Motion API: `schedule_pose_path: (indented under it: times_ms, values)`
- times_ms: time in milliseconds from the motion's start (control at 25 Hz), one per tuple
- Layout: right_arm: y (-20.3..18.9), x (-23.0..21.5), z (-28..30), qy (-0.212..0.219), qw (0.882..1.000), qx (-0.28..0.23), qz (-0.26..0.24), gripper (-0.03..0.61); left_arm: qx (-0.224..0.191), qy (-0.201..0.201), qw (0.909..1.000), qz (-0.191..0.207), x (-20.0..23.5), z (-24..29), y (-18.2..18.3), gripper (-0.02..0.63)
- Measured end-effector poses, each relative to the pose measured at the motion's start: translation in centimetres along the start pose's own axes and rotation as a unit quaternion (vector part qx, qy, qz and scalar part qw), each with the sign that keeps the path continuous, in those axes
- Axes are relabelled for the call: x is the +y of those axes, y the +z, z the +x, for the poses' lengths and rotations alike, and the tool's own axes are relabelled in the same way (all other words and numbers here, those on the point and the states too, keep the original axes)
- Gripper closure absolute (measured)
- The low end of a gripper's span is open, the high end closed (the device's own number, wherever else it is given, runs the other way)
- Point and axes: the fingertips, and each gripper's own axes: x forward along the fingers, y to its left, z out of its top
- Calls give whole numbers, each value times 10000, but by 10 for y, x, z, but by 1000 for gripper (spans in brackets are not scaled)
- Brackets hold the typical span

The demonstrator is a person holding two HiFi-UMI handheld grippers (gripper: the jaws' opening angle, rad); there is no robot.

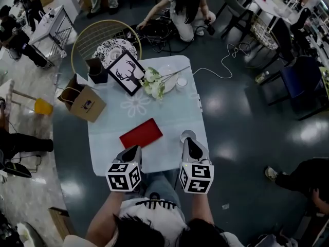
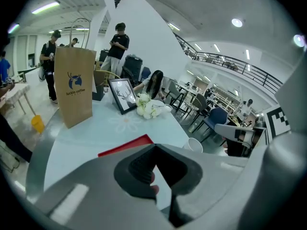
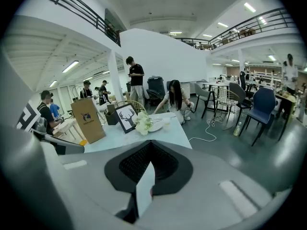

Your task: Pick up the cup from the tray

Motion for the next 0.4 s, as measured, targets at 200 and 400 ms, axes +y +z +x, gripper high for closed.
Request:
schedule_pose_path:
  times_ms: [200,400]
  values:
    - [-1,1,3,-6,10000,18,-43,555,37,15,10000,65,4,1,-2,614]
    - [0,7,6,14,9996,55,-292,555,76,67,9999,69,10,1,-1,612]
